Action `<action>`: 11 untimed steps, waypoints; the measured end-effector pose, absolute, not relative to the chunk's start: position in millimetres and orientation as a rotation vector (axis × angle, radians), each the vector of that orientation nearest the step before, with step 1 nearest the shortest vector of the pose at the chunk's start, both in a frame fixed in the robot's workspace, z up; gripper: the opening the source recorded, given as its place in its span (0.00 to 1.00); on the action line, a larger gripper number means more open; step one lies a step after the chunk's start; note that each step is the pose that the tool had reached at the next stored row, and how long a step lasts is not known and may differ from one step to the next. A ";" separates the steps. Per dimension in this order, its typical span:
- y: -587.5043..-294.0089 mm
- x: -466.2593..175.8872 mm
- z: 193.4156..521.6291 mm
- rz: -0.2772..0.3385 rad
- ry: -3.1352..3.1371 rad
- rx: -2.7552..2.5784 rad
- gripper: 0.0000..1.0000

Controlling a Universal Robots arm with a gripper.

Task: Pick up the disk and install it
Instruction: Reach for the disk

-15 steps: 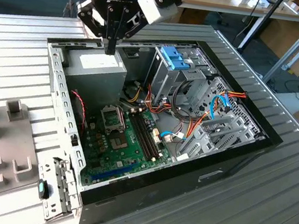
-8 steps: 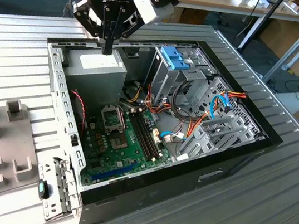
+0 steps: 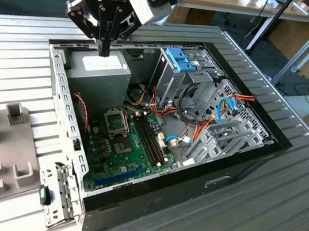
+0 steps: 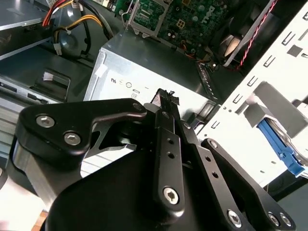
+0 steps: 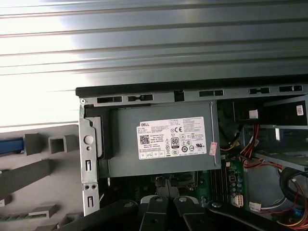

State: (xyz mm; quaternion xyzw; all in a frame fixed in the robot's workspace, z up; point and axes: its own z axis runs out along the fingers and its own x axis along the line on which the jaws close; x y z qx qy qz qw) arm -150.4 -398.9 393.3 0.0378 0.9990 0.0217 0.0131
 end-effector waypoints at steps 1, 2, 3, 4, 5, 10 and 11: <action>-398.9 -151.5 393.3 0.068 3.112 0.118 0.11; -398.9 -152.4 393.3 0.068 3.112 0.118 0.11; -398.9 -153.5 393.3 0.068 3.112 0.118 0.11; -398.9 -154.9 393.3 0.068 3.112 0.118 0.11; -398.9 -155.9 393.3 0.068 3.112 0.118 0.11; -398.9 -160.4 393.3 0.068 3.112 0.118 0.11; -398.9 -161.5 393.3 0.068 3.113 0.118 0.11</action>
